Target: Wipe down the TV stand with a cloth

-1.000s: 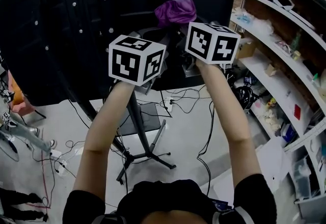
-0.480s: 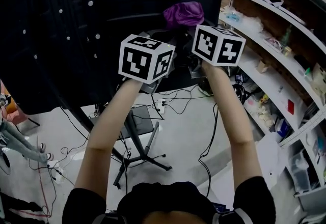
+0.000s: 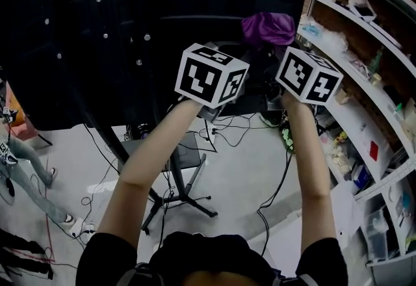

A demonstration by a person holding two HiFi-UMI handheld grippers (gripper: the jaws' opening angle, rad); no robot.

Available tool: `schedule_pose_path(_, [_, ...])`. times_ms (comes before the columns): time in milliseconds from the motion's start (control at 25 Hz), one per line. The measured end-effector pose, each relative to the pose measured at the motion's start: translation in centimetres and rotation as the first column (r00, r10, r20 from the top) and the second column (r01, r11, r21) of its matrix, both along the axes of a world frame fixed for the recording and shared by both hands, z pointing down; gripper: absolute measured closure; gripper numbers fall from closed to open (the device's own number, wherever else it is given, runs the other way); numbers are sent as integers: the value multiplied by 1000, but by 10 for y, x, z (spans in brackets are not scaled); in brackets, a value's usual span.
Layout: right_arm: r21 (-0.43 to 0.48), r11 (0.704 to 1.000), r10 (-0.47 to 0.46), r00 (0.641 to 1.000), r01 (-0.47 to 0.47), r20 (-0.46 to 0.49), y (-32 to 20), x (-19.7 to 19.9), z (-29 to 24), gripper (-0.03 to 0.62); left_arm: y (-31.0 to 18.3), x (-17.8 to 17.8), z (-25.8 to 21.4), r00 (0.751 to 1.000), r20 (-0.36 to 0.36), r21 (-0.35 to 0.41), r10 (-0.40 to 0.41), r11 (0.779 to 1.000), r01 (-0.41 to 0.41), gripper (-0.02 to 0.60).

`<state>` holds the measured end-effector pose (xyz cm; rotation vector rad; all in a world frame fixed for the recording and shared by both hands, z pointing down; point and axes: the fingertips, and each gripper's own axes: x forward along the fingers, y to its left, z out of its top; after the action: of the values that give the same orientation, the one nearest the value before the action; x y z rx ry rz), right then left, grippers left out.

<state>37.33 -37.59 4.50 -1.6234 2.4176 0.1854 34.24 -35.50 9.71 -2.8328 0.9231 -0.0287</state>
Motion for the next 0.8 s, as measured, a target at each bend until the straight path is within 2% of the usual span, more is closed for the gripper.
schedule_pose_path(160, [61, 995, -81, 996, 84, -48, 21, -43, -15, 530, 19, -26, -11, 1000, -22, 13, 13, 1000, -13, 575])
schedule_pose_path(440, [150, 960, -223, 969, 238, -107, 56, -137, -40, 530, 42, -110, -32, 998, -24, 85, -62, 994, 64, 575])
schedule_pose_path(800, [157, 918, -342, 927, 364, -151, 71, -252, -58, 530, 53, -219, -49, 985, -57, 104, -161, 981, 166, 575])
